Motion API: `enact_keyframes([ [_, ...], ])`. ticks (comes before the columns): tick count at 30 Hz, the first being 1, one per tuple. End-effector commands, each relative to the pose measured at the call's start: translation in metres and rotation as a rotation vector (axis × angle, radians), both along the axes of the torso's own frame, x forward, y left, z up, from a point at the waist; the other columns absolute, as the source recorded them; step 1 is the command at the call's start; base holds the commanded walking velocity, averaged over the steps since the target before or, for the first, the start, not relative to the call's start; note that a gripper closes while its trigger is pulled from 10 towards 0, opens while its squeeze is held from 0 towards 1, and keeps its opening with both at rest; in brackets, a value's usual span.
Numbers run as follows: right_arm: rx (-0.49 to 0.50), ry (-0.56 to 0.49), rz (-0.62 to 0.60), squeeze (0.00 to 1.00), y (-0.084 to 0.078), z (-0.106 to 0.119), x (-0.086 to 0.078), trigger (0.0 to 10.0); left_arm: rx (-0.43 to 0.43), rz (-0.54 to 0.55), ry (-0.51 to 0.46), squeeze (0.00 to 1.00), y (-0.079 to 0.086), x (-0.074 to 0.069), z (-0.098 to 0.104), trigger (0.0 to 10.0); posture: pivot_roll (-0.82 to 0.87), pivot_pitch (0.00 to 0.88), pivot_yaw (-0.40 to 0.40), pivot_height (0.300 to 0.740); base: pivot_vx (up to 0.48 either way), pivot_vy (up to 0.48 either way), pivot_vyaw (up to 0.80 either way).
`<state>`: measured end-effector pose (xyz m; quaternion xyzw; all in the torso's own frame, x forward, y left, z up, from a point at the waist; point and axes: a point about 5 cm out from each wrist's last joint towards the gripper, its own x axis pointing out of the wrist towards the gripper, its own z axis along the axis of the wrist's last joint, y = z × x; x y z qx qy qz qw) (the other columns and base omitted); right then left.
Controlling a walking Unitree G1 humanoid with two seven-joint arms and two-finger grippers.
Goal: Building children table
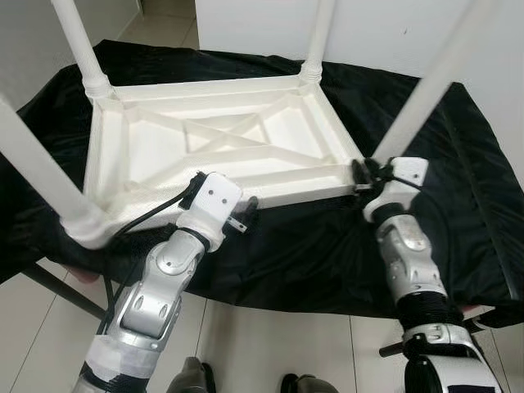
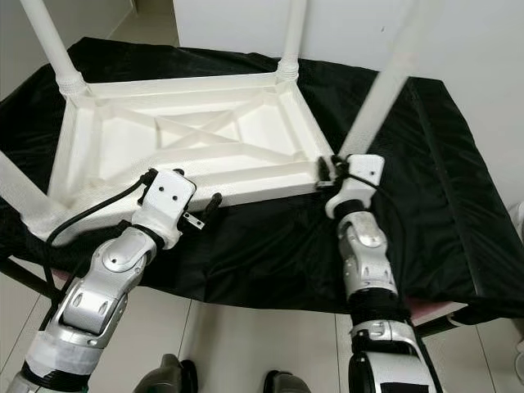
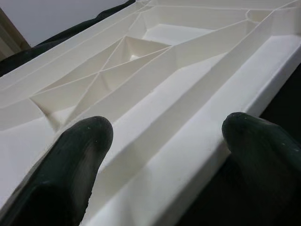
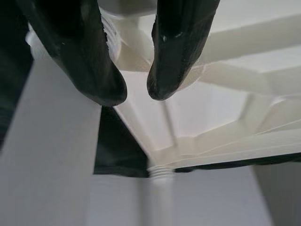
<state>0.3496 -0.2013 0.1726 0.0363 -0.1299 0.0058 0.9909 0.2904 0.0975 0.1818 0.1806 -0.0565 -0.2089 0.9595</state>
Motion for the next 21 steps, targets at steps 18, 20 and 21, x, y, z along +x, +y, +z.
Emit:
enact_keyframes([
  [18, -0.036, -0.101, 0.327, 0.00, 0.064, 0.008, -0.015, 10.0, 0.012, -0.147, 0.073, 0.00, -0.008, -0.010, -0.012, 10.0, -0.09, 0.142, 0.000, 0.740, 0.000, 0.000, 0.00],
  [20, -0.036, -0.103, 0.333, 0.00, 0.065, 0.009, -0.016, 10.0, 0.016, -0.146, 0.082, 0.00, -0.008, -0.011, -0.013, 10.0, -0.09, 0.144, 0.000, 0.740, 0.000, 0.000, 0.00],
  [21, -0.032, -0.104, 0.336, 0.00, 0.068, 0.013, -0.016, 10.0, 0.034, -0.134, 0.097, 0.00, -0.007, -0.010, -0.016, 10.0, -0.10, 0.145, 0.000, 0.740, 0.000, 0.000, 0.00],
])
